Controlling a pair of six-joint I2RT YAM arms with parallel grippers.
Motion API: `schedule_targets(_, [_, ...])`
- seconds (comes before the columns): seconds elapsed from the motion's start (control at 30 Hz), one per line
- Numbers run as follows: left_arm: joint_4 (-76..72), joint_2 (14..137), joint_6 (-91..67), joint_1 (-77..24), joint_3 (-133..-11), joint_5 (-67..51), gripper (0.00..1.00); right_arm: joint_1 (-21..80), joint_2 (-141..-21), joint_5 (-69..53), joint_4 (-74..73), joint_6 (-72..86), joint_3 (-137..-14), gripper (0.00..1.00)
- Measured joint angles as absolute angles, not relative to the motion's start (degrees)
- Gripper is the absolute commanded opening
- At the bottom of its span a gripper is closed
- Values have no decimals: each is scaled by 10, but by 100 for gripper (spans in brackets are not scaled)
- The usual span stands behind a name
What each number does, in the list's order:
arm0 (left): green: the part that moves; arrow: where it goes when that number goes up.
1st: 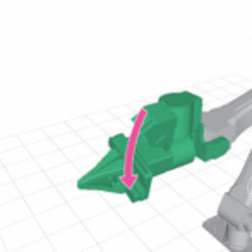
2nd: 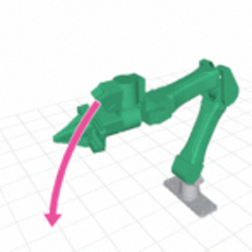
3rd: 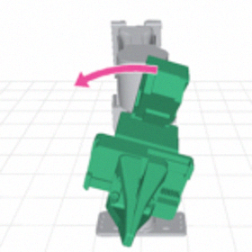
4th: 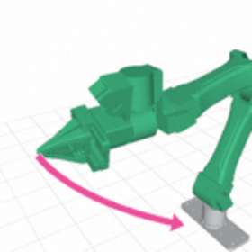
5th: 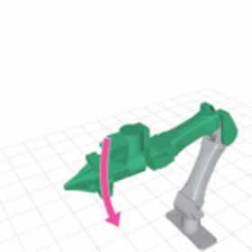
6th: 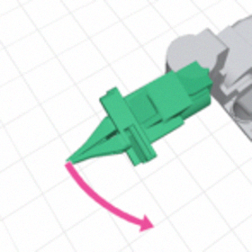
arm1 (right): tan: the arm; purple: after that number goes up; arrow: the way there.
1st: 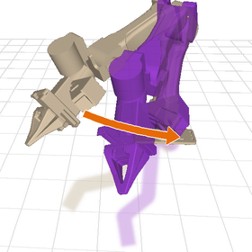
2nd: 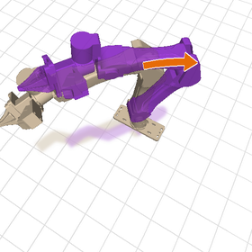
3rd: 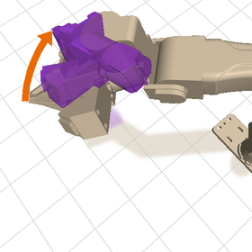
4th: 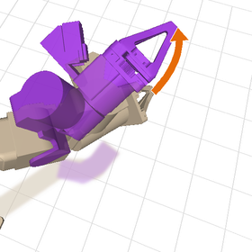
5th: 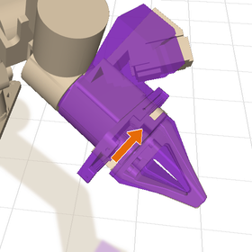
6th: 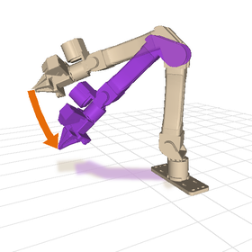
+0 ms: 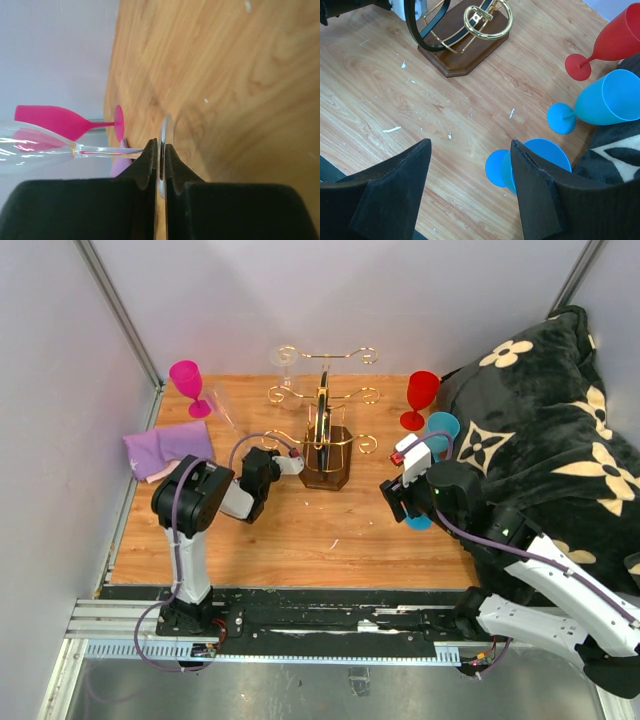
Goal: Take the wine glass off the wine glass rack
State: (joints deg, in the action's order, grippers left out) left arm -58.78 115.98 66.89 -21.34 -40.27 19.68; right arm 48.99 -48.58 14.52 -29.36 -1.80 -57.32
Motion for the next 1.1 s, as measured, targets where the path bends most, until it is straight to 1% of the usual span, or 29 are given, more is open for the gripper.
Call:
schedule_targets(0.13, [-522, 1093, 630, -238, -364, 207, 0, 490, -496, 134, -294, -11, -574, 66])
schedule_targets(0.2, [-465, 1054, 600, -249, -358, 207, 1, 489, -501, 129, -295, -7, -575, 66])
schedule_targets(0.37, [-283, 970, 513, -260, -373, 190, 0, 487, -498, 124, -297, 1, -578, 66])
schedule_targets(0.57, [-128, 891, 438, -260, -394, 165, 1, 487, -495, 120, -299, 3, -589, 66])
schedule_targets(0.73, [-41, 851, 380, -259, -403, 142, 1, 487, -495, 120, -298, 4, -594, 66])
schedule_targets(1.1, [82, 731, 278, -260, -376, 76, 1, 487, -530, 98, -294, 17, -597, 66])
